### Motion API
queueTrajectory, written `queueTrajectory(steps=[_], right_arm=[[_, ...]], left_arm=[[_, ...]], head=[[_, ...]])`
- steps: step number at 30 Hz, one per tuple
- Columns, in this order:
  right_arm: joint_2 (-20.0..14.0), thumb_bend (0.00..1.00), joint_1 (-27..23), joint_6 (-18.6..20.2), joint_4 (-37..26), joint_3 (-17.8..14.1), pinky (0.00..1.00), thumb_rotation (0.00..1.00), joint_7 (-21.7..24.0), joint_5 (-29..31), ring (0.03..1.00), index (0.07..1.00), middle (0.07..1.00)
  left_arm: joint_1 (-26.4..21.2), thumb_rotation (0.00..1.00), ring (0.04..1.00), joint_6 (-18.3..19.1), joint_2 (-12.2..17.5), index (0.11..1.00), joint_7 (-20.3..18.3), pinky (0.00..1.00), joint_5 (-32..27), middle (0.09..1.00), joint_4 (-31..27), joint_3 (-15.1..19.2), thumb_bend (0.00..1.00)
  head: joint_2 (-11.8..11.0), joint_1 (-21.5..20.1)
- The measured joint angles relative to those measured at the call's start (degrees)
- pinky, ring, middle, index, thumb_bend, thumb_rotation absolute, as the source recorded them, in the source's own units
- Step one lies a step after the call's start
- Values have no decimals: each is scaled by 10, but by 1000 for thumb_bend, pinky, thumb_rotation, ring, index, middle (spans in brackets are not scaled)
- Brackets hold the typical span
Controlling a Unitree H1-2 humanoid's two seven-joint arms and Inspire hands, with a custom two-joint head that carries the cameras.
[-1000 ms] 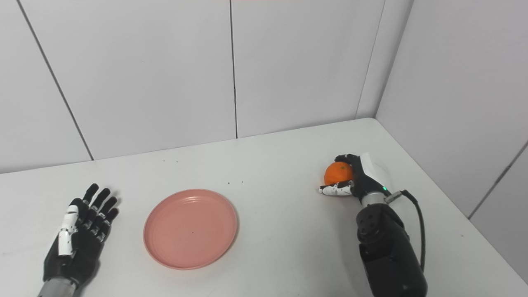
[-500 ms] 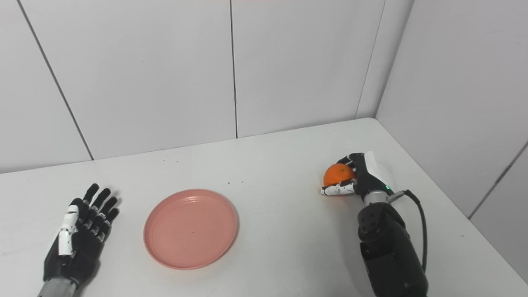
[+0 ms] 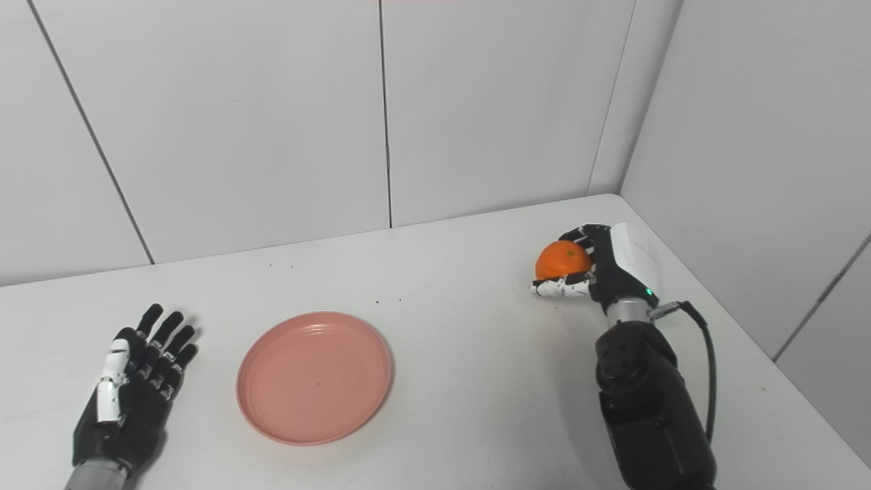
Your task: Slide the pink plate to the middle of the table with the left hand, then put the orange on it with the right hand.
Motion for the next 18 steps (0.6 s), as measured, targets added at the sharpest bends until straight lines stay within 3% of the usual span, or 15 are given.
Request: queueTrajectory(steps=[8,16,18], right_arm=[[4,506,-11,1,-44,26,408,132,23,2,474,488,521],[25,508,-39,1,-77,70,410,137,49,-3,469,488,508],[38,508,-48,1,-82,79,414,137,62,-11,470,489,510]], left_arm=[[0,1000,961,-2,-2,962,-1,998,0,968,1,-4,343],[2,1000,915,-15,-11,923,2,924,19,927,2,-12,350],[4,1000,910,-22,-16,921,7,918,29,922,1,-15,353]], head=[[0,22],[4,56],[8,90]])
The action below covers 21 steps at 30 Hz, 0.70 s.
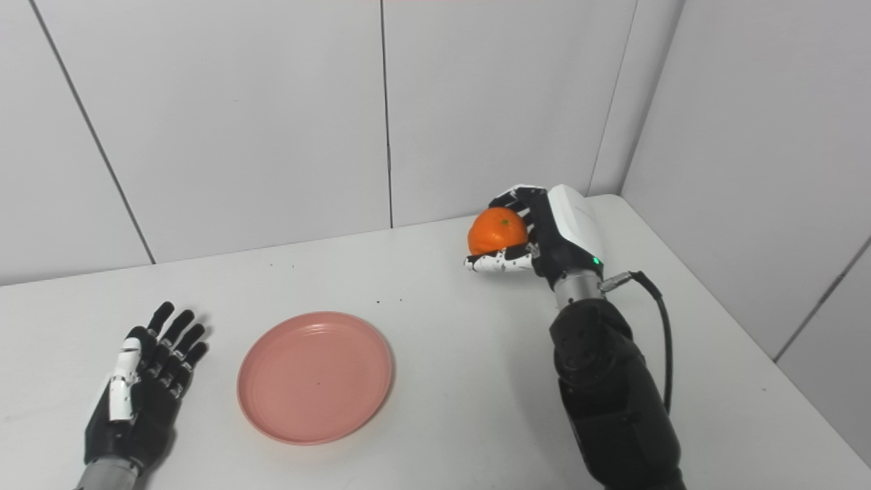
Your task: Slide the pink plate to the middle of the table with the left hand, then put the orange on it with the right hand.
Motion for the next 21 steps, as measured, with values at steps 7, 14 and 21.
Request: queueTrajectory(steps=[7,14,21], right_arm=[[21,508,-19,0,-3,51,402,132,22,-13,478,488,515],[43,508,-28,0,-2,93,410,130,23,-11,478,487,518],[49,509,-35,-13,8,123,395,126,23,11,466,487,511]], left_arm=[[14,1000,915,-1,-22,926,23,915,39,925,-21,-20,371],[21,1000,906,3,-39,922,42,903,62,919,-37,-33,382],[23,1000,903,2,-47,915,48,890,76,917,-38,-48,392]], head=[[8,61],[16,108],[21,165]])
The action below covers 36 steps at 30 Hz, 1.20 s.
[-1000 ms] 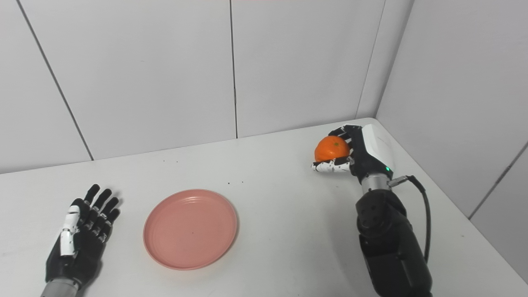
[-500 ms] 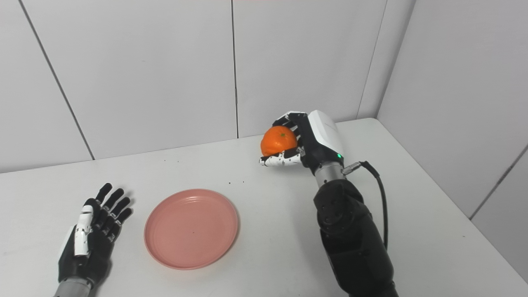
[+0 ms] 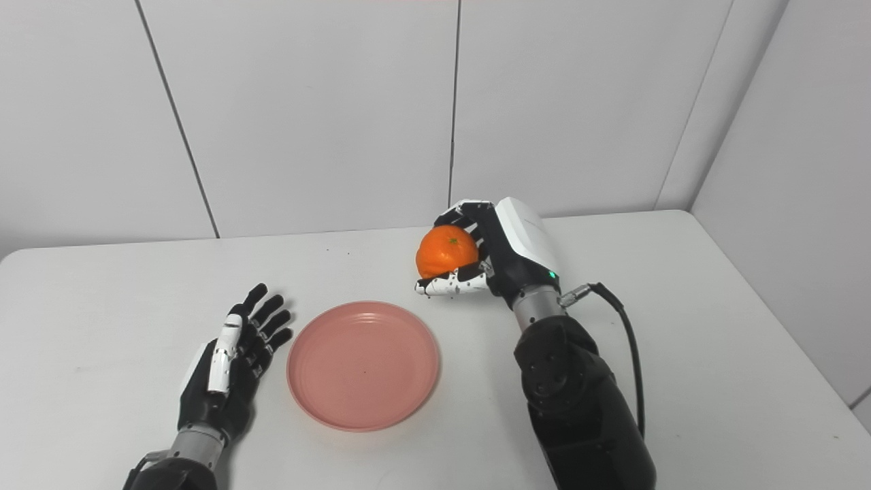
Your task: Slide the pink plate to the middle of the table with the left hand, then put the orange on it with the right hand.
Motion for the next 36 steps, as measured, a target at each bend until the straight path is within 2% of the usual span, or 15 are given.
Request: queueTrajectory(steps=[4,8,10,15,36], right_arm=[[10,509,-5,-10,11,23,377,123,-2,2,453,488,510],[23,509,-9,-12,17,41,377,128,-2,2,452,488,502],[26,509,-13,-12,20,51,371,130,-1,-3,447,488,496],[28,510,-24,-20,47,69,364,131,-1,-6,440,488,492],[57,512,-30,-46,119,116,312,131,-19,-16,402,489,491]], left_arm=[[0,1000,902,0,-8,913,7,891,8,916,0,-5,390],[0,1000,898,0,-20,909,17,885,13,912,0,-7,383],[0,1000,896,0,-21,907,22,883,20,910,-1,-8,377],[0,1000,905,0,-32,915,34,896,23,918,-1,-8,372],[1,1000,945,-11,-49,956,61,938,37,959,1,-4,348]], head=[[4,33],[5,42],[8,65],[12,84],[25,84]])
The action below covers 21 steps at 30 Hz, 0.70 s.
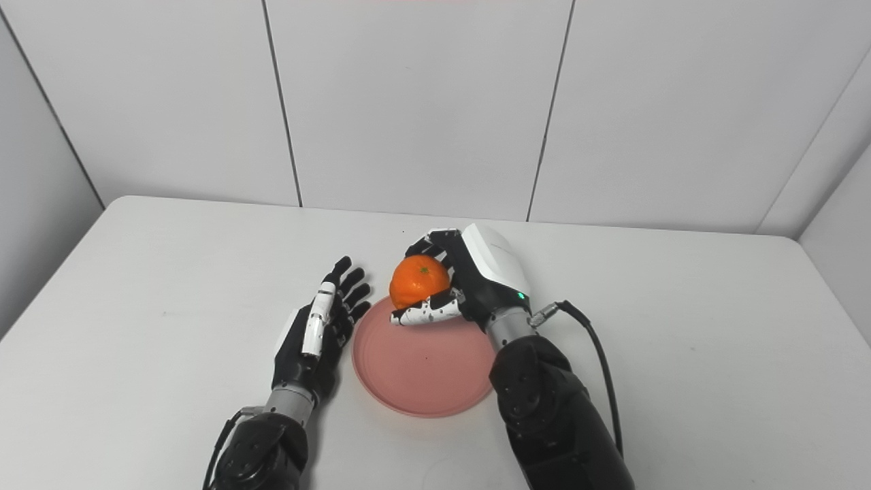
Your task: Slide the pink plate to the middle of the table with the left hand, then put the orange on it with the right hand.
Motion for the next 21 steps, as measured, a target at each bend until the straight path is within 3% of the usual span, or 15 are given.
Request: queueTrajectory(steps=[12,21], right_arm=[[-3,511,24,-2,12,38,303,134,1,-28,398,491,488],[-8,512,41,-2,11,53,242,132,5,-49,334,491,434]], left_arm=[[0,1000,929,-14,0,938,13,909,29,943,5,0,368],[0,1000,928,-14,0,935,13,902,29,941,5,1,360]], head=[[11,-4],[13,-8]])
